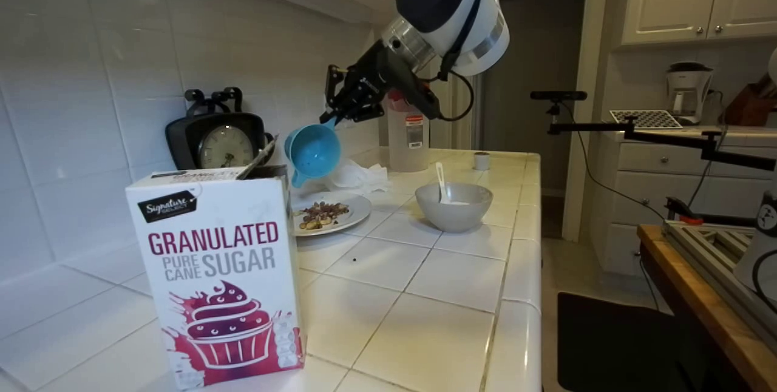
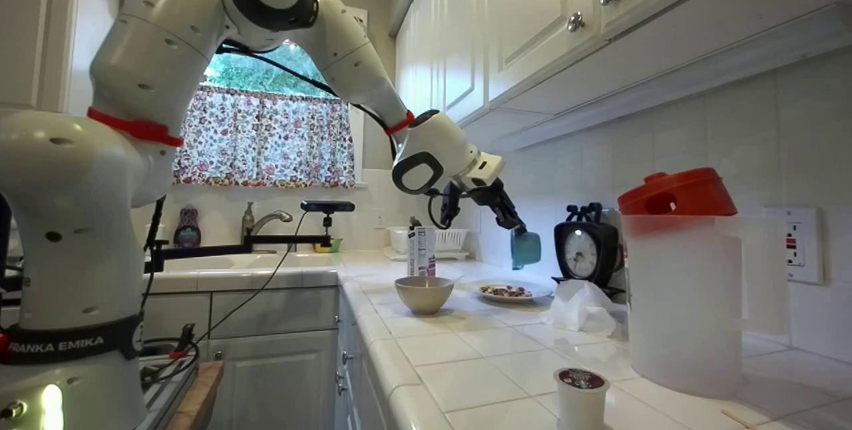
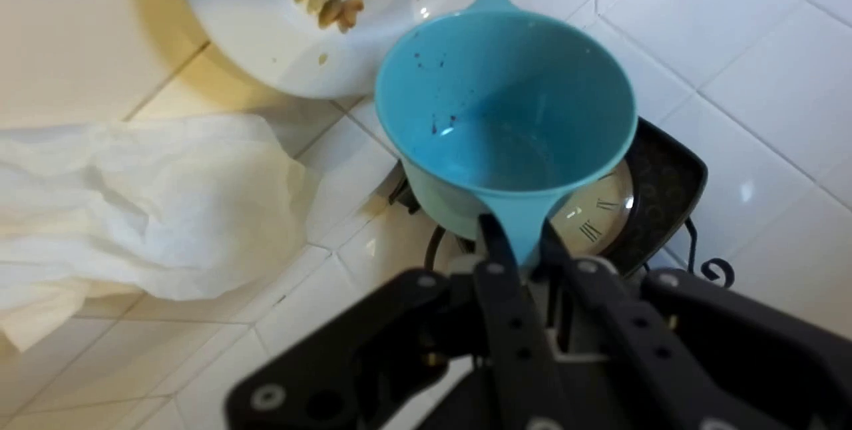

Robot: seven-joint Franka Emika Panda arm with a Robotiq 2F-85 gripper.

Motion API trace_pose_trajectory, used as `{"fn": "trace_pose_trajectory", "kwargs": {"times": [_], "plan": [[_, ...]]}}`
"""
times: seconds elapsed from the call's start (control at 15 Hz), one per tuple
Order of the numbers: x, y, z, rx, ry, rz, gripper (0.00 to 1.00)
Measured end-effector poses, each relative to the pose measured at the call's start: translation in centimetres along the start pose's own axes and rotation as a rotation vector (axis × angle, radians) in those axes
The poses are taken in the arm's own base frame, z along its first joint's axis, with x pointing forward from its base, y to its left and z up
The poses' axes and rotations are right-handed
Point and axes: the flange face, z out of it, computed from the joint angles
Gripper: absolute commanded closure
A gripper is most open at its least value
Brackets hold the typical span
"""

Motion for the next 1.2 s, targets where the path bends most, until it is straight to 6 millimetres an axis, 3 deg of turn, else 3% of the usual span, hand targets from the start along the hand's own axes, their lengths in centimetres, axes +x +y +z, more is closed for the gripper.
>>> {"fn": "trace_pose_trajectory", "kwargs": {"times": [0.27,0.67,0.93,1.0,1.13,1.2], "plan": [[1.6,1.5,-0.3,-0.015,-0.116,0.131,0.97],[5.1,6.6,-0.7,-0.059,-0.214,0.368,0.97],[6.1,9.1,-0.7,-0.064,-0.269,0.533,0.97],[6.2,9.6,-0.7,-0.059,-0.283,0.575,0.88],[6.6,10.4,-0.8,-0.048,-0.302,0.64,0.88],[6.6,10.4,-0.8,-0.044,-0.307,0.649,0.97]]}}
